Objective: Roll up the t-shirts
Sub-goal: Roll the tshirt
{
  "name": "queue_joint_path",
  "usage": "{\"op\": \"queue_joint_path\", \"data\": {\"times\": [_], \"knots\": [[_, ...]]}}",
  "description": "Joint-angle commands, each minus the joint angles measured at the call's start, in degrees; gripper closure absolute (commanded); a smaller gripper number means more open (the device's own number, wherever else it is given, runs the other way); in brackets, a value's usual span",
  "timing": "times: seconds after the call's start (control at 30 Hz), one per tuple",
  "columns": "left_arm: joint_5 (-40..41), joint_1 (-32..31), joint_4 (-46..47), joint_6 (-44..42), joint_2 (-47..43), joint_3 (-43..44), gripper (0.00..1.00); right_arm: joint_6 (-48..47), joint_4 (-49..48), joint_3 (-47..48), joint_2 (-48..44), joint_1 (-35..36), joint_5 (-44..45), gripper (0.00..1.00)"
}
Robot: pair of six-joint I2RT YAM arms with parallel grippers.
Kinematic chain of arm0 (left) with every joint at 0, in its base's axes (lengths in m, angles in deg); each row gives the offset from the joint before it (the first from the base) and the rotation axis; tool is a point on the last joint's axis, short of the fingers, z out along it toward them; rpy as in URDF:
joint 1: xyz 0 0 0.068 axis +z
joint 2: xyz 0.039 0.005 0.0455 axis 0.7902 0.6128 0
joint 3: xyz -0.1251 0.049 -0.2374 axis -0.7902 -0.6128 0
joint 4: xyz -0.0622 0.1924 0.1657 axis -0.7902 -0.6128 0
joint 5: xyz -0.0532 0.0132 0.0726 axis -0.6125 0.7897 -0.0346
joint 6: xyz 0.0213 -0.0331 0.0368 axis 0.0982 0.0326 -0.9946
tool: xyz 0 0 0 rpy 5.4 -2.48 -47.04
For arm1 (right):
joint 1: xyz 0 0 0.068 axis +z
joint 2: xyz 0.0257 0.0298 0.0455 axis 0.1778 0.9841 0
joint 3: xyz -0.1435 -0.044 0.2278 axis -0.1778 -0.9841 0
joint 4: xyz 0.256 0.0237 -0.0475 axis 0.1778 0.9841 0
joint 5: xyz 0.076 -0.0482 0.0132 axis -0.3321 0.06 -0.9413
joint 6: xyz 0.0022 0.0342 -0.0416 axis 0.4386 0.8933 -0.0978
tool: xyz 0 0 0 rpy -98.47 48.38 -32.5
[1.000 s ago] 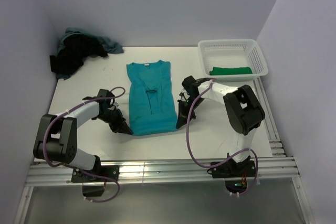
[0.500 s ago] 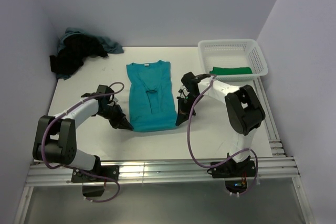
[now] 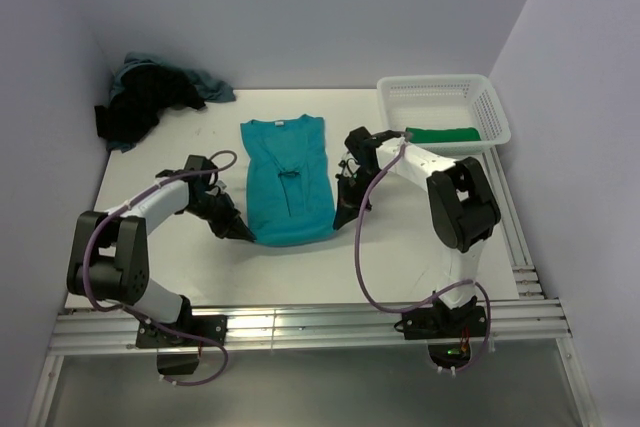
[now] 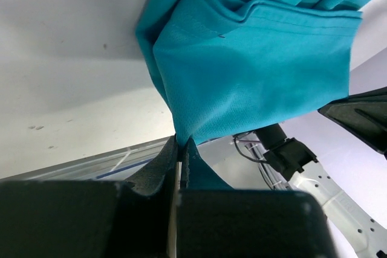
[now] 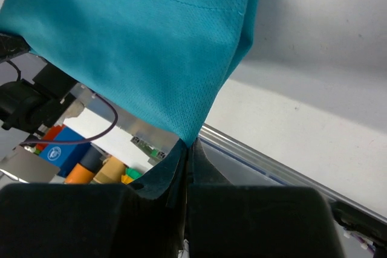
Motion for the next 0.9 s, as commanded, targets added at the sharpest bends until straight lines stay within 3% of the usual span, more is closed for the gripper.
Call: {"op": "queue_joint_path", "data": {"times": [0.0, 0.5, 0.87], "knots": [[-2.21, 1.08, -0.27, -0.73, 0.84, 2.31, 0.98, -1.14, 2.32, 3.77, 1.43, -1.03, -1.15, 1.0], [-4.57, 2.92, -0.97, -1.96, 6.81, 8.28, 1.0, -1.32, 5.04, 11.67, 6.79, -2.97, -3.43, 1.0], [-9.76, 6.7, -0.52, -2.84, 24.21, 24.09, 1.0, 2.19, 8.91, 33.47, 22.51, -5.51, -7.04, 1.0]]}}
